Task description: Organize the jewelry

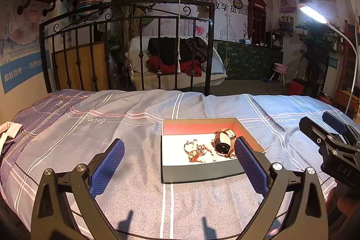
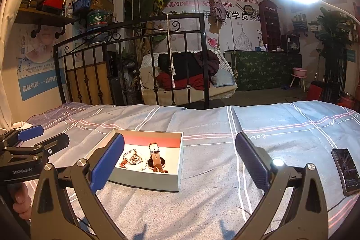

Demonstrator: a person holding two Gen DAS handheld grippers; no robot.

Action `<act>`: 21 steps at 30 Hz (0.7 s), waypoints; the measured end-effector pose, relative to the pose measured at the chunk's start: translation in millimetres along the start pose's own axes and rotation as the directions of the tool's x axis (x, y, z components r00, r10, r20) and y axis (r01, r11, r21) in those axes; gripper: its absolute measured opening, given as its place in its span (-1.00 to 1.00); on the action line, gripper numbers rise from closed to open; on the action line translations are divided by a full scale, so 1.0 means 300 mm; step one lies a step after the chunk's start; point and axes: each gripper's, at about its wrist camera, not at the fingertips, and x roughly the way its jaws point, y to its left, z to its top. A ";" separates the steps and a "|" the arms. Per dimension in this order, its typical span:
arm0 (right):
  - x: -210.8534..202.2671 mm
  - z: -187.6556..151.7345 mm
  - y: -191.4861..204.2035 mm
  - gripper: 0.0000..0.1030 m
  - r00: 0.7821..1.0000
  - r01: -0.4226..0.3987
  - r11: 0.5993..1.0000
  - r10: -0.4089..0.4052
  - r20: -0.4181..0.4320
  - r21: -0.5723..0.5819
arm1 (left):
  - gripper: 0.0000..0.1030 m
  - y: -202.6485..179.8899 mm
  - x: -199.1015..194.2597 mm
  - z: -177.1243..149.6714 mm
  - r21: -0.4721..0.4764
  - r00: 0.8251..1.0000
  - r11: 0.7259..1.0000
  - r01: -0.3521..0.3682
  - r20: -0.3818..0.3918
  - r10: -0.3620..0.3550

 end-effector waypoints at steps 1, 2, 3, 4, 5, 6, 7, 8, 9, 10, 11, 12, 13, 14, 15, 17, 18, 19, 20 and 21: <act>-0.001 0.000 -0.001 0.89 1.000 -0.001 1.000 0.001 -0.001 -0.001 | 0.87 0.001 0.000 0.000 -0.001 1.000 1.000 0.000 -0.001 0.000; -0.001 -0.001 0.002 0.89 1.000 -0.002 1.000 0.002 -0.001 -0.001 | 0.87 0.001 0.000 0.000 0.000 1.000 1.000 -0.001 0.000 0.001; 0.000 -0.002 0.004 0.89 1.000 -0.003 1.000 0.003 -0.003 -0.002 | 0.87 0.002 -0.001 -0.001 0.000 1.000 1.000 -0.003 0.000 0.003; 0.001 -0.003 0.005 0.89 1.000 -0.005 1.000 0.005 -0.004 -0.003 | 0.87 0.002 -0.001 -0.001 0.000 1.000 1.000 -0.003 0.002 0.003; 0.003 -0.003 0.007 0.89 1.000 -0.006 1.000 0.006 -0.005 -0.003 | 0.87 0.005 -0.001 -0.002 -0.001 1.000 1.000 -0.003 0.003 0.003; 0.003 -0.003 0.008 0.89 1.000 -0.006 1.000 0.006 -0.006 -0.005 | 0.87 0.005 -0.002 -0.004 -0.001 1.000 1.000 -0.004 0.005 0.004; 0.002 -0.004 0.009 0.89 1.000 -0.006 1.000 0.006 -0.006 -0.006 | 0.87 0.006 -0.002 -0.006 0.000 1.000 1.000 -0.006 0.006 0.006; 0.003 -0.005 0.009 0.89 1.000 -0.007 1.000 0.007 -0.008 -0.007 | 0.87 0.004 -0.001 -0.006 0.001 1.000 1.000 -0.008 0.006 0.008; 0.004 -0.006 0.010 0.89 1.000 -0.008 1.000 0.008 -0.009 -0.007 | 0.87 0.002 0.002 -0.005 0.001 1.000 1.000 -0.008 0.005 0.008; 0.005 -0.007 0.011 0.89 1.000 -0.008 1.000 0.008 -0.010 -0.008 | 0.87 0.003 0.004 -0.007 0.000 1.000 1.000 -0.010 0.004 0.010; 0.006 -0.009 0.012 0.89 1.000 -0.009 1.000 0.009 -0.011 -0.008 | 0.87 0.002 0.002 -0.006 -0.001 1.000 1.000 -0.011 0.004 0.011; 0.005 -0.010 0.012 0.89 1.000 -0.010 1.000 0.010 -0.013 -0.009 | 0.87 0.003 0.002 -0.007 -0.002 1.000 1.000 -0.010 0.003 0.010; 0.006 -0.010 0.013 0.89 1.000 -0.010 1.000 0.010 -0.015 -0.009 | 0.87 0.002 0.003 -0.008 -0.002 1.000 1.000 -0.011 0.002 0.011; 0.008 -0.011 0.015 0.89 1.000 -0.010 1.000 0.009 -0.016 -0.010 | 0.87 0.001 0.003 -0.008 -0.002 1.000 1.000 -0.011 0.000 0.011; 0.009 -0.012 0.015 0.89 1.000 -0.010 1.000 0.010 -0.017 -0.010 | 0.87 0.002 0.006 -0.006 -0.003 1.000 1.000 -0.011 -0.003 0.011; 0.009 -0.011 0.013 0.89 1.000 -0.010 1.000 0.010 -0.019 -0.011 | 0.87 0.004 0.007 -0.007 -0.006 1.000 1.000 -0.012 -0.006 0.012; 0.010 -0.012 0.013 0.89 1.000 -0.010 1.000 0.010 -0.020 -0.010 | 0.87 0.003 0.005 -0.008 -0.006 1.000 1.000 -0.014 -0.006 0.014; 0.009 -0.011 0.013 0.89 1.000 -0.011 1.000 0.011 -0.019 -0.009 | 0.87 0.004 0.005 -0.008 -0.005 1.000 1.000 -0.016 -0.007 0.016; 0.010 -0.013 0.013 0.89 1.000 -0.011 1.000 0.011 -0.020 -0.009 | 0.87 0.004 0.005 -0.009 -0.004 1.000 1.000 -0.017 -0.008 0.017; 0.011 -0.015 0.014 0.89 1.000 -0.011 1.000 0.011 -0.021 -0.009 | 0.87 0.004 0.005 -0.008 -0.004 1.000 1.000 -0.016 -0.009 0.016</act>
